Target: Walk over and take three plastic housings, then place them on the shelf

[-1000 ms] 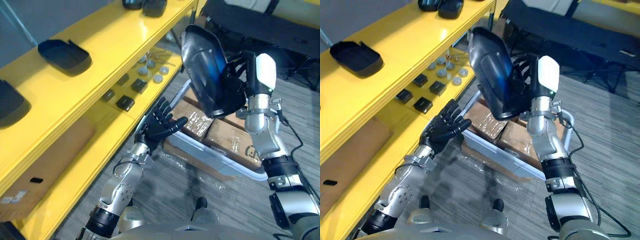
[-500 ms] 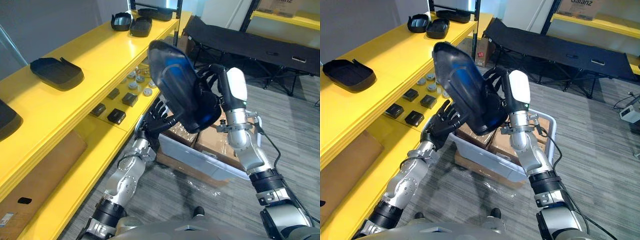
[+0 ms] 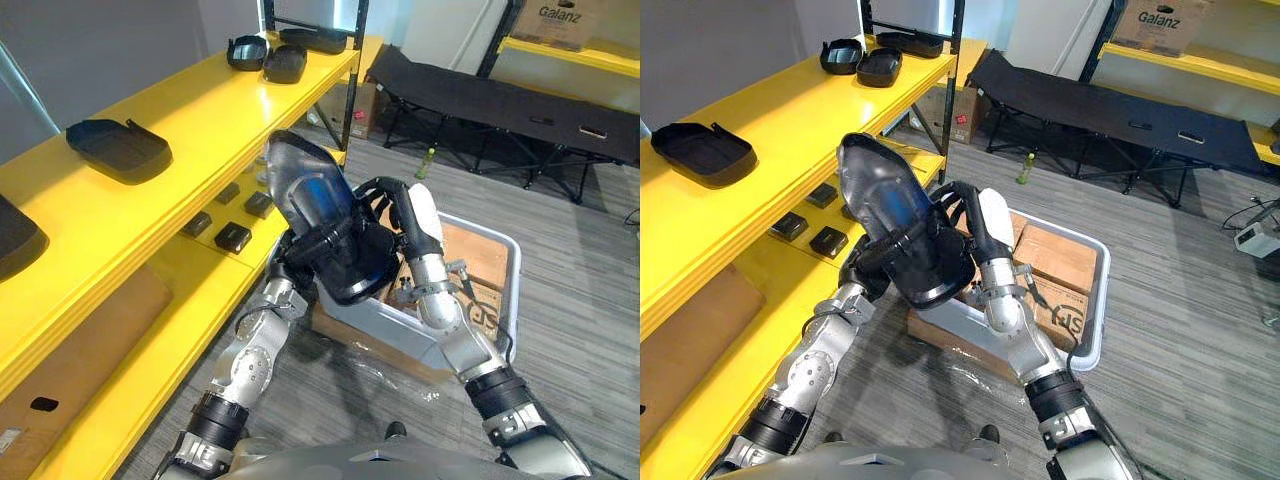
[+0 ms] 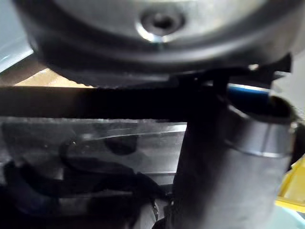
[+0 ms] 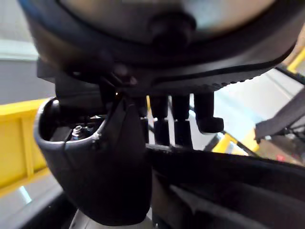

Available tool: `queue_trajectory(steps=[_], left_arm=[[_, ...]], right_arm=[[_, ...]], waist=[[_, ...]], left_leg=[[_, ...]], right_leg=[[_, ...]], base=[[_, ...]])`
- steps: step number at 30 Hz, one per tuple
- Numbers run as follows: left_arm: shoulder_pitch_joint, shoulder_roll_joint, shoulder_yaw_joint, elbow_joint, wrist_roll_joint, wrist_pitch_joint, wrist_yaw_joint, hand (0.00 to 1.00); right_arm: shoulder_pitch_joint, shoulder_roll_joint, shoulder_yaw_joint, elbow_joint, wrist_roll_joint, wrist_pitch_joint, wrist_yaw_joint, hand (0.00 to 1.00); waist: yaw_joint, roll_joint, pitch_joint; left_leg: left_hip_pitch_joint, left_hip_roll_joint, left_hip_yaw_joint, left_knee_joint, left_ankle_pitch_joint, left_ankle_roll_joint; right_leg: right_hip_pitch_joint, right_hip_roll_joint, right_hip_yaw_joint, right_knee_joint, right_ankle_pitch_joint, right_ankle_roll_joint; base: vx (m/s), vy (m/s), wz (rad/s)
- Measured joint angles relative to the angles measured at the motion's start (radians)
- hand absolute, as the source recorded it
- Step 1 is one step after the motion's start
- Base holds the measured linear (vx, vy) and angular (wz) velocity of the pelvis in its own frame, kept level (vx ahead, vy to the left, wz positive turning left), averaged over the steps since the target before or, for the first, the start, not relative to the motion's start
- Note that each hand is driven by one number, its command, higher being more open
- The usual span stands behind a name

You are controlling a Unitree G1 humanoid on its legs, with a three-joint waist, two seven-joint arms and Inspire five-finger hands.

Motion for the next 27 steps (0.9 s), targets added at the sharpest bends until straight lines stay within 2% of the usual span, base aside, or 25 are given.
queue_trajectory(steps=[5, 8, 15, 16, 22, 27], left_arm=[[0.0, 0.0, -0.003, 0.003, 0.023, 0.001, -0.031, 0.0], [0.0, 0.003, 0.014, 0.046, 0.026, 0.0, -0.026, 0.0], [0.0, 0.01, -0.004, 0.043, 0.093, 0.005, -0.028, 0.0], [0.0, 0.01, -0.004, 0.043, 0.096, 0.006, -0.028, 0.0], [0.0, 0.014, -0.009, 0.037, 0.091, 0.026, -0.024, 0.0], [0.002, 0.015, -0.014, 0.017, 0.124, 0.026, 0.037, 0.0]], right_arm=[[0.012, 0.02, 0.022, 0.0, 0.022, -0.002, -0.036, 0.0], [0.036, 0.023, 0.059, -0.005, 0.037, -0.049, -0.064, 0.0], [0.07, 0.038, 0.066, -0.008, 0.039, -0.047, -0.113, 0.0], [0.076, 0.046, 0.066, -0.008, 0.039, -0.047, -0.124, 1.0], [0.102, 0.035, 0.1, -0.012, 0.038, -0.049, -0.132, 1.0], [0.125, 0.032, 0.119, -0.027, 0.088, -0.017, -0.152, 1.0]], waist=[[-0.009, 0.0, -0.01], [-0.023, 0.0, -0.035], [-0.026, -0.001, -0.053], [-0.027, -0.001, -0.058], [-0.031, -0.001, -0.062], [-0.03, -0.001, -0.062]], left_leg=[[0.0, 0.0, 0.0, 0.0, 0.0, 0.0], [0.0, 0.0, 0.0, 0.0, -0.003, 0.0], [0.0, 0.0, -0.001, 0.0, -0.004, 0.0], [0.0, 0.0, -0.001, 0.001, -0.005, 0.0], [0.0, 0.0, 0.0, 0.011, -0.016, -0.001], [0.0, 0.001, 0.0, 0.011, -0.016, -0.001]], right_leg=[[0.0, 0.0, -0.002, 0.0, -0.002, -0.003], [0.0, 0.0, -0.003, -0.001, -0.003, -0.005], [0.001, 0.0, -0.006, -0.002, -0.008, -0.013], [0.002, 0.0, -0.006, -0.002, -0.009, -0.014], [0.004, -0.001, -0.006, -0.003, -0.011, -0.017], [0.004, -0.001, -0.006, -0.004, -0.011, -0.017]], base=[[0.0, 0.0, 0.0], [0.0, 0.0, 0.0], [0.0, 0.0, 0.0], [0.0, 0.0, 0.0], [0.0, 0.0, 0.0], [0.0, 0.0, 0.0]])
